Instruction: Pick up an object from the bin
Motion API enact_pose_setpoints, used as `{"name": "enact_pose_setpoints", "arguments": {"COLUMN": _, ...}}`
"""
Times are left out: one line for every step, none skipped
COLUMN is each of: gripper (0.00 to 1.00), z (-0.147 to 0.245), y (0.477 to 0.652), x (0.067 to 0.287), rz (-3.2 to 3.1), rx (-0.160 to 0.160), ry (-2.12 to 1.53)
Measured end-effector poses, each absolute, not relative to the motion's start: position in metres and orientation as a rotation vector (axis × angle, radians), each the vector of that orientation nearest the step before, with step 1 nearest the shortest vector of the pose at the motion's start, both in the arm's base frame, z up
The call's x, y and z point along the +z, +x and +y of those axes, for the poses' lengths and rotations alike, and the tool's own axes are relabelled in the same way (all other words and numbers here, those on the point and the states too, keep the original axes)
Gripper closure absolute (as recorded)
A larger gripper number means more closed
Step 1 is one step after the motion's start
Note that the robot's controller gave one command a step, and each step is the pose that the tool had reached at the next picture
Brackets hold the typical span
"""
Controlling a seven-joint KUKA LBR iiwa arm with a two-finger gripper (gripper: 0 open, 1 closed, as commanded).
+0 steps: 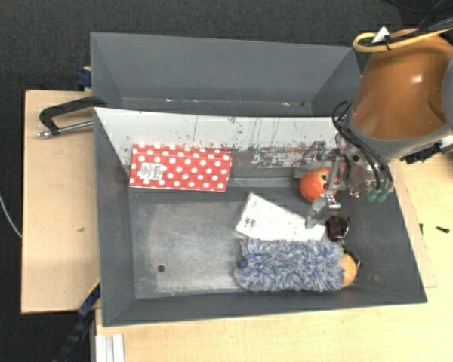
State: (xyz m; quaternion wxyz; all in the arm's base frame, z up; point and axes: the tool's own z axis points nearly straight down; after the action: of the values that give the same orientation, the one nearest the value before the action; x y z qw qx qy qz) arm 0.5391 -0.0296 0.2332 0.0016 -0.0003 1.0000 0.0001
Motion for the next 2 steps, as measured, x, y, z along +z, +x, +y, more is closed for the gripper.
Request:
{"name": "enact_pose_setpoints", "arguments": {"gripper": 0.0, "z": -0.026, "y": 0.544, "x": 0.221, "rz": 3.131, "rx": -0.002, "ry": -0.056}}
{"name": "enact_pose_setpoints", "arguments": {"gripper": 0.0, "z": -0.008, "y": 0.555, "x": 0.167, "rz": 3.128, "rx": 0.0, "ry": -0.241}}
